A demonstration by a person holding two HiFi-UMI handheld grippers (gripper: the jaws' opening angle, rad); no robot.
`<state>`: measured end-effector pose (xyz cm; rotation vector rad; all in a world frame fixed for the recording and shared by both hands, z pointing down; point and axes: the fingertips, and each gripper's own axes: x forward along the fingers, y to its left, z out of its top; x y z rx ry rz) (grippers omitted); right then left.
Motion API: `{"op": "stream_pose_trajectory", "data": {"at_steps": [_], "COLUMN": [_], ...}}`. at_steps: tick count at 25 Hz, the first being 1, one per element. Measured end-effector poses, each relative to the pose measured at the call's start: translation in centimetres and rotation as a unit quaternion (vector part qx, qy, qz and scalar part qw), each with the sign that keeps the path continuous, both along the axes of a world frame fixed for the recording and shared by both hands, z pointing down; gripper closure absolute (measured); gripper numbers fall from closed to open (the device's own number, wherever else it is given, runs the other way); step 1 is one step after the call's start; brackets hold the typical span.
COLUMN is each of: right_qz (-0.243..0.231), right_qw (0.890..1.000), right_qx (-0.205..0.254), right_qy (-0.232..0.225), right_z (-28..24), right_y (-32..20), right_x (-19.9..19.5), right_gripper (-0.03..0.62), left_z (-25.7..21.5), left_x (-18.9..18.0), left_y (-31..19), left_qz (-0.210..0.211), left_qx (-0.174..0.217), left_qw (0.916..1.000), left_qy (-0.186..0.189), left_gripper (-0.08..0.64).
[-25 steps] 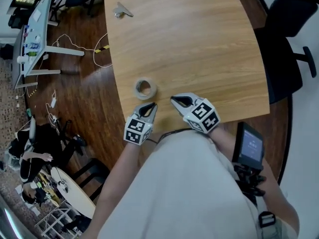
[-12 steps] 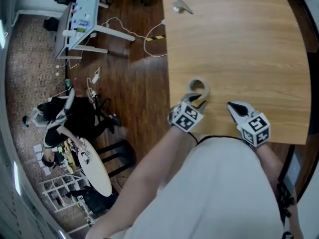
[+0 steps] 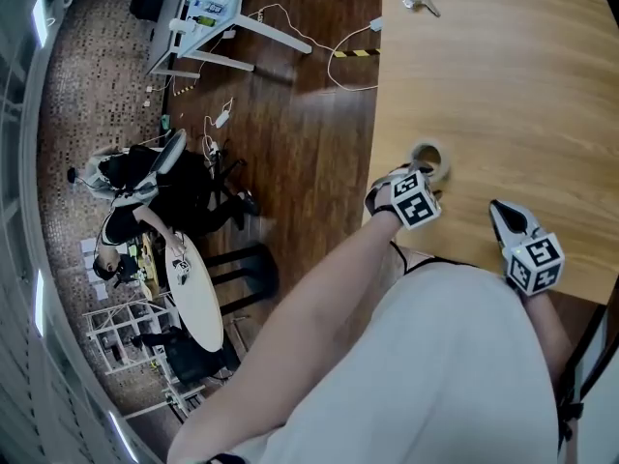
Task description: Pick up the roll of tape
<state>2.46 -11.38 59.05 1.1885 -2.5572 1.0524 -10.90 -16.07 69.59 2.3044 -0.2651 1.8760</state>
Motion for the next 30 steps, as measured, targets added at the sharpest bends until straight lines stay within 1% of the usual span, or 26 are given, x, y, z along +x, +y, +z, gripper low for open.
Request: {"op": "stream_pose_trajectory", "data": {"at_steps": [3,6,8,11,14,15,18,19,21,23,27,30], "right_qz": [0.008,0.008,0.009,0.016,0.025,0.028,0.034,0.034,0.03,0.027,0.02,0.009], "right_qw": [1.0,1.0,1.0,1.0,1.0,1.0,0.999,0.999,0.999,1.0,1.0,1.0], "right_qx": [-0.002,0.001,0.005,0.004,0.001,0.002,0.006,0.008,0.009,0.007,0.008,0.009], "right_qy": [0.003,0.003,0.0,0.0,0.004,0.005,0.002,0.0,-0.002,-0.001,0.0,0.001], "right_z": [0.2,-0.6,-1.0,-1.2,-1.0,-0.9,-0.9,-1.0,-1.0,-1.0,-1.1,-0.9], "right_y": [0.6,1.1,1.0,1.2,1.6,1.6,1.3,1.1,0.9,0.9,1.2,1.5], "right_x": [-0.5,-0.9,-0.6,0.3,1.1,1.3,1.3,1.1,0.7,0.5,0.9,2.3], "right_gripper": [0.591,0.591,0.591,0.591,0.591,0.591,0.591,0.591,0.591,0.591,0.591,0.591], "left_z": [0.5,0.4,0.6,0.8,1.3,1.2,-0.3,-0.5,-0.1,0.1,-0.6,-0.8], "left_x": [-0.8,-1.9,-1.7,-1.2,-1.1,-1.2,-2.7,-3.1,-2.9,-2.6,-2.3,-0.1], "left_y": [0.0,0.6,0.7,0.8,0.7,0.4,-1.9,-2.3,-1.9,-1.5,-0.7,0.4], "left_qz": [0.026,0.044,0.054,0.05,0.037,0.038,0.035,0.027,0.01,0.0,-0.004,-0.018], "left_qx": [-0.007,-0.016,-0.02,-0.022,-0.024,-0.017,0.027,0.029,0.015,0.007,0.014,0.016], "left_qw": [0.9994,0.998,0.9972,0.9971,0.9977,0.9975,0.9934,0.9932,0.9959,0.9975,0.9983,0.9992], "left_qy": [-0.02,-0.042,-0.049,-0.052,-0.052,-0.058,-0.105,-0.109,-0.088,-0.07,-0.056,-0.032], "left_gripper": [0.327,0.327,0.328,0.342,0.393,0.402,0.444,0.453,0.456,0.462,0.466,0.466]}}
